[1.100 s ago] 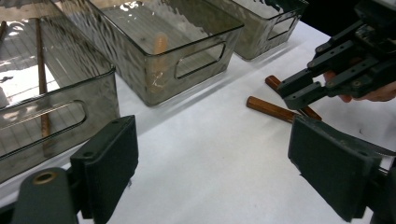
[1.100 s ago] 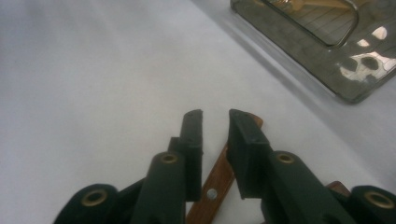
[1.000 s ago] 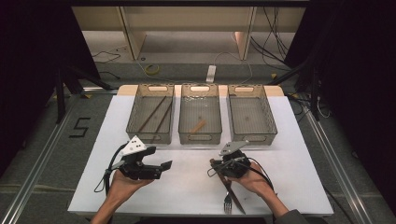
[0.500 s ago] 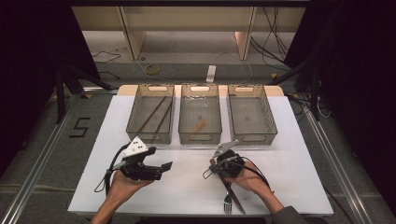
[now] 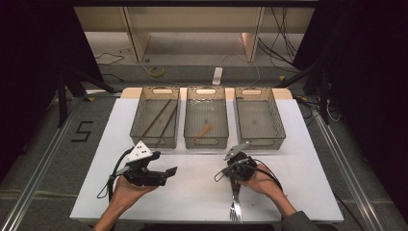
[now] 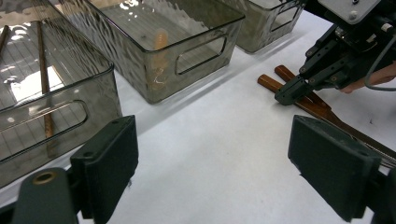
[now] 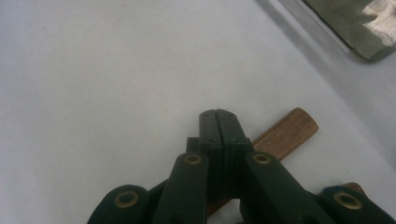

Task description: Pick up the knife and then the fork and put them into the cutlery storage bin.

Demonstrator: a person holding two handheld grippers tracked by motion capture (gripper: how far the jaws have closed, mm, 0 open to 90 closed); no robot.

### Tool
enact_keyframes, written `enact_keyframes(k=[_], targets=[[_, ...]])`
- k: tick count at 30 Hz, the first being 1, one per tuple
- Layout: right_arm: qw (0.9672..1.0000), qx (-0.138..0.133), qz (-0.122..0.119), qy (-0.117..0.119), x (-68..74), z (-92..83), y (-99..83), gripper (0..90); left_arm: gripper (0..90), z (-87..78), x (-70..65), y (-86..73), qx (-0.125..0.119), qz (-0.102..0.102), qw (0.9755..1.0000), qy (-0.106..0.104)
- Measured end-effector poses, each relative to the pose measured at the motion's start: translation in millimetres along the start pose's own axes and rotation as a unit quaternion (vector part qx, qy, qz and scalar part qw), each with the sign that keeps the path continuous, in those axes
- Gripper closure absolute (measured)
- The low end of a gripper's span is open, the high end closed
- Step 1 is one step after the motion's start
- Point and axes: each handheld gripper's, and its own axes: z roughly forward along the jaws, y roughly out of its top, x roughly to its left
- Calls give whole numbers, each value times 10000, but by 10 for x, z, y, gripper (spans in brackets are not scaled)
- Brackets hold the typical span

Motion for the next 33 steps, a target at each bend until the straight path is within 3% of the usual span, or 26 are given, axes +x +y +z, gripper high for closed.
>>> enact_keyframes(k=[6, 7, 15, 23, 33], targets=[[9998, 101, 185, 32, -30, -54, -55, 900, 156, 1, -2, -1, 12, 7, 10000, 16], [9999, 119, 106, 30, -54, -64, -74, 900, 156, 1, -1, 0, 13, 7, 10000, 20], [9986, 317, 429, -47, -140, -177, -185, 900, 157, -5, 3, 4, -1, 2, 10000, 25], [9972, 402, 614, -163, -216, -352, -434, 900, 156, 0, -3, -1, 15, 7, 10000, 42], [9946, 497, 882, -242, -187, -519, -666, 900, 156, -7, 1, 4, -2, 2, 10000, 21]])
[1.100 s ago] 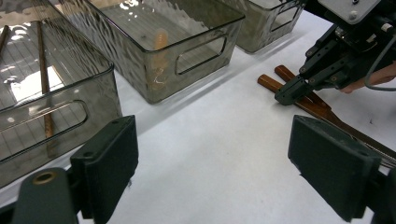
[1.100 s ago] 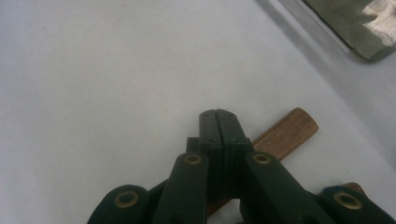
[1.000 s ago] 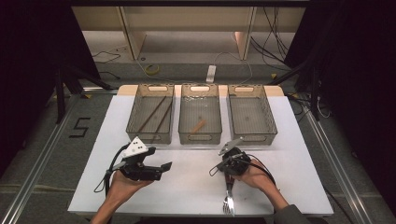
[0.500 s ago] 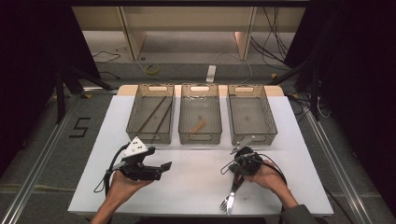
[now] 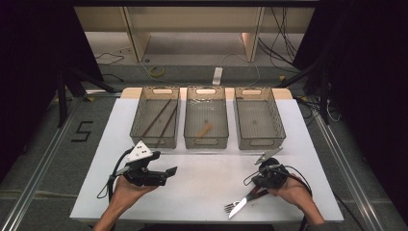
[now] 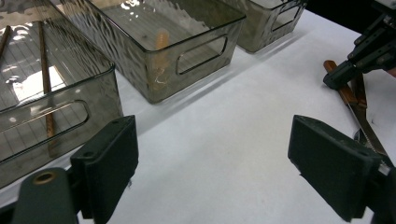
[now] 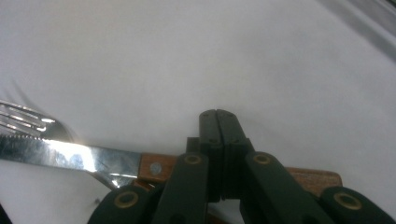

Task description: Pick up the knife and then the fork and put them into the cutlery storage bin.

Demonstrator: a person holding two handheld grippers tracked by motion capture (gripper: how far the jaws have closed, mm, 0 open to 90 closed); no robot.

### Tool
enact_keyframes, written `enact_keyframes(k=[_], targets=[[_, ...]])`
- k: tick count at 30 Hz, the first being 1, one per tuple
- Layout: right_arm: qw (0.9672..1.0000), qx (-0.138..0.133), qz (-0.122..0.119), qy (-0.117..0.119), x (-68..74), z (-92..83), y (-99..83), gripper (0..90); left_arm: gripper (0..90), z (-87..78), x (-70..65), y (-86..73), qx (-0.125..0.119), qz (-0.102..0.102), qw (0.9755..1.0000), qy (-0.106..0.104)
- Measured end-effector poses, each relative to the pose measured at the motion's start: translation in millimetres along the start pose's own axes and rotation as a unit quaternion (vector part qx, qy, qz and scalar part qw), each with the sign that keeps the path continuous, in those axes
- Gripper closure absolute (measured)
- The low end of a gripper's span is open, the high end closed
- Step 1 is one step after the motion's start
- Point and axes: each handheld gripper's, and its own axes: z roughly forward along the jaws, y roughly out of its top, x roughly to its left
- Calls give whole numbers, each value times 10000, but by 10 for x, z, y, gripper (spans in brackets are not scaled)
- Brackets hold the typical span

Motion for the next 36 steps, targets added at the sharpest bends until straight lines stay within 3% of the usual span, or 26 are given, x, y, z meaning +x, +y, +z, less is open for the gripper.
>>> enact_keyframes(k=[12, 19, 22, 24, 28, 31, 36], targets=[[9998, 86, 187, -16, 88, -155, -301, 900, 157, -1, 7, -2, -10, -7, 10000, 14], [9997, 165, 161, -58, 146, -205, -392, 900, 157, -6, 13, 3, -31, -32, 10000, 15], [9997, 142, 128, -125, 156, -217, -395, 841, 156, -1, 12, -2, -13, -5, 10000, 14], [9999, 65, 39, -66, 151, -246, -388, 755, 157, -1, 16, 2, -24, -27, 10000, 9], [9983, -60, -554, -184, 167, -359, -348, 609, 156, -2, 17, 0, -21, -17, 10000, 20], [9951, 34, -891, -417, 177, -435, -317, 491, 156, -2, 15, 3, -36, -17, 10000, 16], [9919, 265, -1196, -342, 199, -455, -332, 359, 156, 0, 16, 4, -40, -23, 10000, 17]])
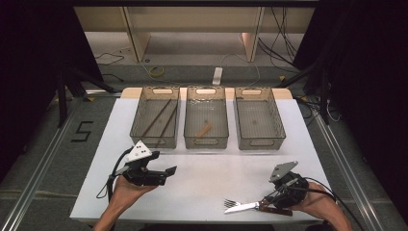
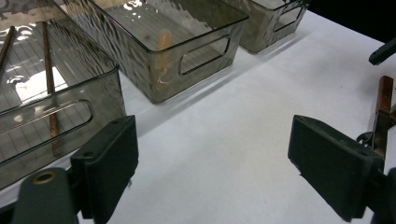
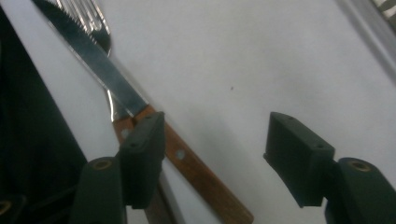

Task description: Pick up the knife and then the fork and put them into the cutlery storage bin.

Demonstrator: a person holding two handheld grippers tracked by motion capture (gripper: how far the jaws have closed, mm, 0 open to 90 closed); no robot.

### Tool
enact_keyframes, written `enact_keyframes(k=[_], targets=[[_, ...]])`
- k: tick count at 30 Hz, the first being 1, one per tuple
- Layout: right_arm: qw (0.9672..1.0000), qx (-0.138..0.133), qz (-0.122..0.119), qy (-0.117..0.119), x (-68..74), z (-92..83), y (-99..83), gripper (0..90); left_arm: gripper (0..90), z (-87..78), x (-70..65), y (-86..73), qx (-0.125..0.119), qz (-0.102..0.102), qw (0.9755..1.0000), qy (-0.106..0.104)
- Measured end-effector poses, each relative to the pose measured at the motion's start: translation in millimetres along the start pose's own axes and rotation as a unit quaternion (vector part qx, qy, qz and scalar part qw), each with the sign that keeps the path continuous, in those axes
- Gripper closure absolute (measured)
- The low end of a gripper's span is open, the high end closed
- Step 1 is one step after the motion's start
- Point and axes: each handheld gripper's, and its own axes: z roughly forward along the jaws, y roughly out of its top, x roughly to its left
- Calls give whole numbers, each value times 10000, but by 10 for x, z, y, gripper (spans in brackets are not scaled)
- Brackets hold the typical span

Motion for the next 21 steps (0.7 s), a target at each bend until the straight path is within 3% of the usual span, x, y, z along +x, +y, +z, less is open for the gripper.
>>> enact_keyframes(k=[3, 11, 21], targets=[[9996, 205, -162, 80, 18, 33, -3, 353, 156, 2, 1, -5, 13, 5, 10000, 9], [9982, 369, -475, 77, 21, 67, 16, 376, 156, 5, 0, -2, 20, -3, 10000, 5], [9959, 595, -669, 89, 11, 110, 8, 423, 156, 6, 7, -5, 18, -3, 10000, 19]])
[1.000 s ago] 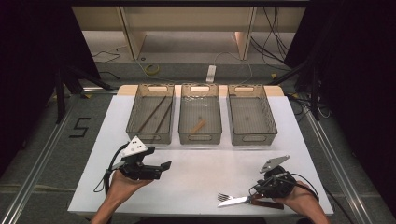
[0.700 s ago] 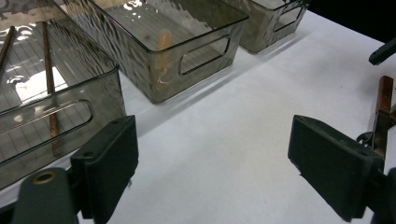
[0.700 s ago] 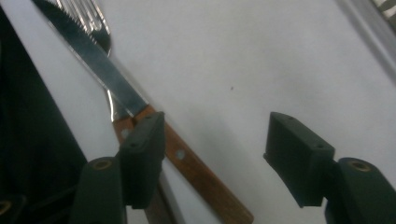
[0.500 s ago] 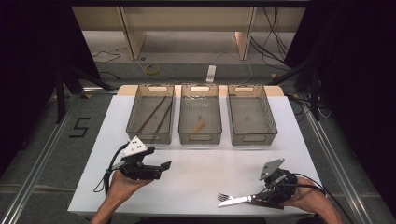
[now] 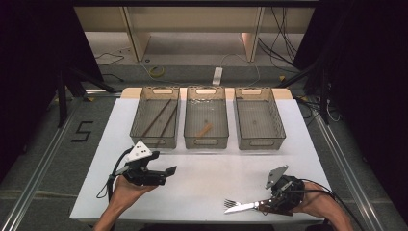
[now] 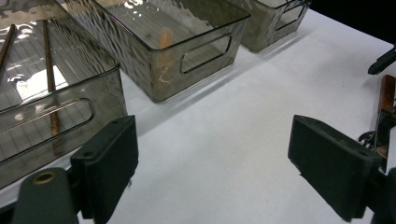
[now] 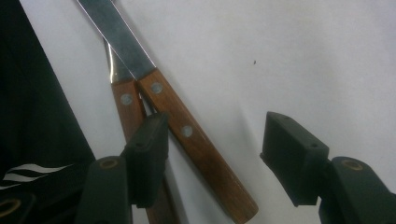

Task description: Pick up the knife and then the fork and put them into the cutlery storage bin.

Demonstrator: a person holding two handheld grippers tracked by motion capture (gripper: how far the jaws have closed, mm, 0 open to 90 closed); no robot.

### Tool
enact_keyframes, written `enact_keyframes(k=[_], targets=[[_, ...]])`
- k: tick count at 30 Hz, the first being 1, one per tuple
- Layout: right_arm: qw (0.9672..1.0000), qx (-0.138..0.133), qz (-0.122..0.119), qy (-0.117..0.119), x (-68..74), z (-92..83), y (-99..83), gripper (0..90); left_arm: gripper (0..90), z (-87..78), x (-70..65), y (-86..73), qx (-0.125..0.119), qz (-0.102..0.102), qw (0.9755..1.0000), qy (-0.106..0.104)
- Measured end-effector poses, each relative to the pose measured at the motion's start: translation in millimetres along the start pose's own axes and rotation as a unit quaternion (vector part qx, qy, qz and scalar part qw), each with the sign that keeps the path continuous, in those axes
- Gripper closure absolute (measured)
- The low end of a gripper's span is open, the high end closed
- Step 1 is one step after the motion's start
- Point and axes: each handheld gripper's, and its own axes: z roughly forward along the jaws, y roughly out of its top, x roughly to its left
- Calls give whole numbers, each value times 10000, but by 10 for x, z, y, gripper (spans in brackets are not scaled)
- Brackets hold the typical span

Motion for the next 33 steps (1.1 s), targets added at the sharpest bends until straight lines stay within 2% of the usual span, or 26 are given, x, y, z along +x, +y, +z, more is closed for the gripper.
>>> enact_keyframes(k=[17, 26, 33], targets=[[9991, 225, -338, 81, 48, 23, 48, 518, 156, 0, -4, -2, -39, 1, 10000, -25], [9962, 499, -696, 144, 70, 86, 156, 569, 156, 0, 2, 0, -42, 10, 10000, -22], [9943, 657, -803, 231, 74, 116, 242, 615, 156, 3, -3, -2, -13, 29, 10000, -6]])
